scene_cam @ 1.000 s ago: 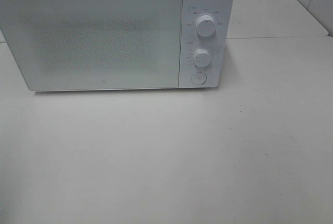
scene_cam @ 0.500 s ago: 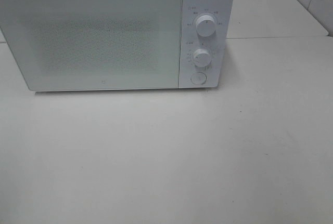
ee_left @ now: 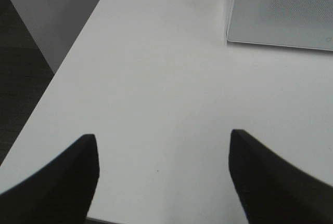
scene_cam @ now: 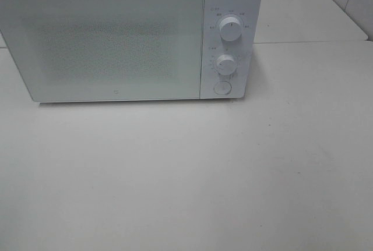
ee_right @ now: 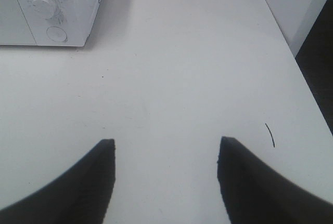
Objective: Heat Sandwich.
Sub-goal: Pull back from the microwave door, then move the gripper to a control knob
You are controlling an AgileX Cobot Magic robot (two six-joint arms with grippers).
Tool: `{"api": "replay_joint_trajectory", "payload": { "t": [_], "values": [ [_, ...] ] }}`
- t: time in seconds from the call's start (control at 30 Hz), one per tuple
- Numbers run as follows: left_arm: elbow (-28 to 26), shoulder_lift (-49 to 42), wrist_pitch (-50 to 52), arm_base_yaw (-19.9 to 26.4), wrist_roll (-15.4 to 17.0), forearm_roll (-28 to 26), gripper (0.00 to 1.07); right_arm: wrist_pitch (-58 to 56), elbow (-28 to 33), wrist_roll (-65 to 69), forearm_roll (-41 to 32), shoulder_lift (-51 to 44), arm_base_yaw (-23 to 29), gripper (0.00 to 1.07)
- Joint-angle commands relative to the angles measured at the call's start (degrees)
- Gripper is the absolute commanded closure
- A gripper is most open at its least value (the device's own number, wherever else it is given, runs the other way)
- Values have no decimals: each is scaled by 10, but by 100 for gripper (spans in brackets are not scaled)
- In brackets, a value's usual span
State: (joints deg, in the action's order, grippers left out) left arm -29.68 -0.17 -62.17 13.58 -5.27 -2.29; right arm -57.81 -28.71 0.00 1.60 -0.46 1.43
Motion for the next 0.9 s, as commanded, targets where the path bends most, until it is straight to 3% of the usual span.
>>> {"api": "replay_joint_trajectory", "payload": {
  "t": [0.03, 0.37, 0.57, 0.9],
  "values": [
    [1, -15, 9, 2, 4, 3, 39, 7, 1, 3, 0, -13, 1, 50],
    [1, -15, 9, 2, 4, 3, 39, 7, 1, 3, 0, -13, 1, 50],
    [1, -14, 9, -45, 6, 6, 39, 7, 1, 3, 0, -13, 1, 50],
    [1, -14, 9, -48, 6, 6, 39, 7, 1, 3, 0, -13, 1, 50]
  ]
}}
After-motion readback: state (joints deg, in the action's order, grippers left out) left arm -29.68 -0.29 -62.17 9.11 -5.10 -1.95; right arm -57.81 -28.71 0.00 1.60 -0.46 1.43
